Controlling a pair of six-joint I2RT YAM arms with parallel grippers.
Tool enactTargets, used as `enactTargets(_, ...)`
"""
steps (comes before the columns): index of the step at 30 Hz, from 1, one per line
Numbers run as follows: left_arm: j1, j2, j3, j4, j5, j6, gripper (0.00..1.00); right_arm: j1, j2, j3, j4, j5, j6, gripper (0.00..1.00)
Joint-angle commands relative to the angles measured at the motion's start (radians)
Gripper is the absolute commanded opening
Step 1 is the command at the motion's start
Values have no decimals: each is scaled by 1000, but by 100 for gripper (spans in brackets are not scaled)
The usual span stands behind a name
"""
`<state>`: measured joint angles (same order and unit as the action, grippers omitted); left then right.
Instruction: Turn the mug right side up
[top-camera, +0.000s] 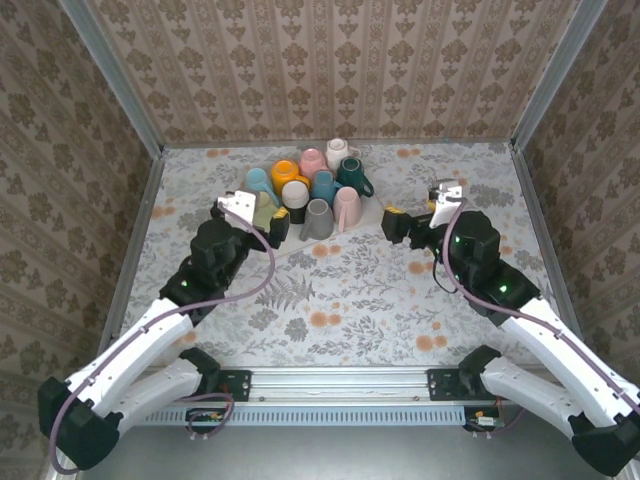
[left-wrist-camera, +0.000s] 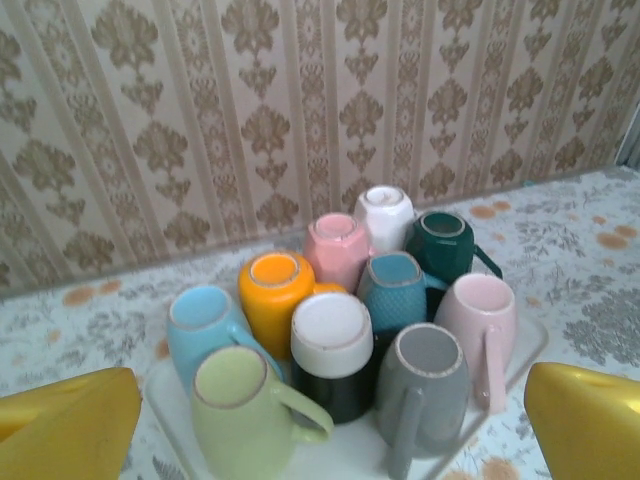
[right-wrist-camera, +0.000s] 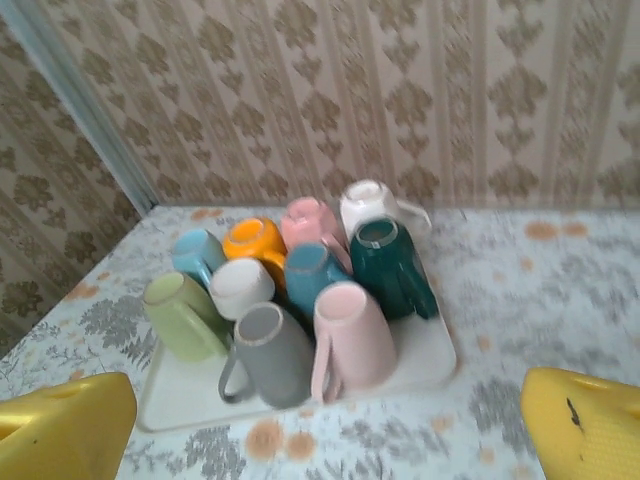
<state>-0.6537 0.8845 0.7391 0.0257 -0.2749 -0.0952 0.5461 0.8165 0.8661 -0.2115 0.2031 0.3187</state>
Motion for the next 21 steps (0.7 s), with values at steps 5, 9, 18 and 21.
enactTargets(5, 94, 96, 49, -170, 269, -82, 100, -17, -58, -34, -202, -246, 178, 100)
enactTargets(9, 87, 235, 93, -182, 385, 37, 99, -5, -30, -80, -142, -277, 197, 100)
enactTargets(18, 111, 608, 328, -346, 463, 167, 84, -5, -41, -77, -183, -391, 95, 99)
enactTargets(21, 120, 703, 419, -397, 527, 175, 77, -5, -49, -68, -211, -388, 79, 98)
